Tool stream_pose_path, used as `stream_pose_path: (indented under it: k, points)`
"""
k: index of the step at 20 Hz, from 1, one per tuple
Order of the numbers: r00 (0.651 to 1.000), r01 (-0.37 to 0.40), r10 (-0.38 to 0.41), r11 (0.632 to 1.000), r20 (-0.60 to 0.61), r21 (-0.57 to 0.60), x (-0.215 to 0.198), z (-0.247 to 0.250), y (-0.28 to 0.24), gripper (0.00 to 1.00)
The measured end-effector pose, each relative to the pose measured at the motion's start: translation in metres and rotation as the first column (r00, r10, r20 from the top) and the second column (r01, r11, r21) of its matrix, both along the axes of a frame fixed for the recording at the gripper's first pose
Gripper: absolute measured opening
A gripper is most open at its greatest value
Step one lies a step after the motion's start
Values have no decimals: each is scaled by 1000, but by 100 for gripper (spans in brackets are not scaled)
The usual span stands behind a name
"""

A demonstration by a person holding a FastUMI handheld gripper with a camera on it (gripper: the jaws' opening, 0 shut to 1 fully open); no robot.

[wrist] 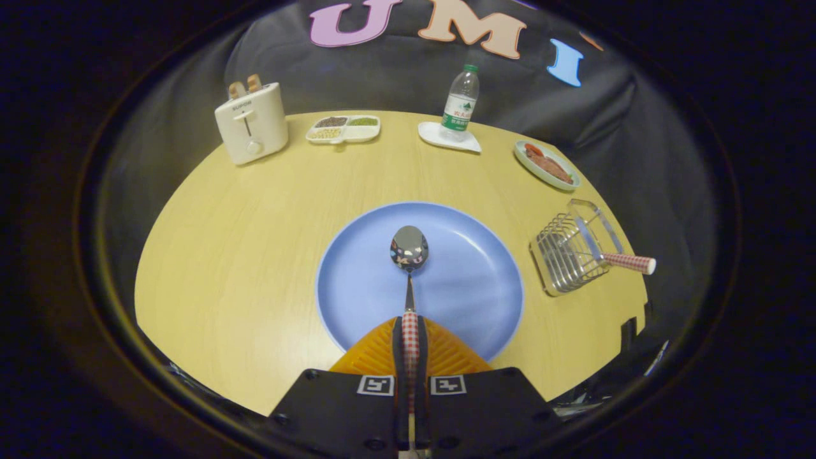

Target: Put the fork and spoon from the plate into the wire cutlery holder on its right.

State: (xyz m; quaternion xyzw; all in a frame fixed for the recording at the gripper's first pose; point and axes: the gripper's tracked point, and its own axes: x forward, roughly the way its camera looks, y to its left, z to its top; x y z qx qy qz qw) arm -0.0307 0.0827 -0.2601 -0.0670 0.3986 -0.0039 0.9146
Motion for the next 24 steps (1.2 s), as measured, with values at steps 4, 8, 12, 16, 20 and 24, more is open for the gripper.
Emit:
stream_pose_path:
  k: [4, 8, 12, 16, 20, 24]
  points:
    - [992, 90, -88, 996, -95, 10, -5, 25, -11, 7]
    - [959, 220, -205, 974, -196, 61, -5, 62, -27, 7]
    - [898, 311, -275, 949, -344, 51, -9, 88, -55, 7]
    - [832, 356, -309, 934, -461, 15, 1, 107, -82, 7]
    - [751, 420, -351, 908, -560, -6, 16, 117, -112, 7]
    - [677, 499, -353, 865, -646, 50, 36, 116, -127, 7]
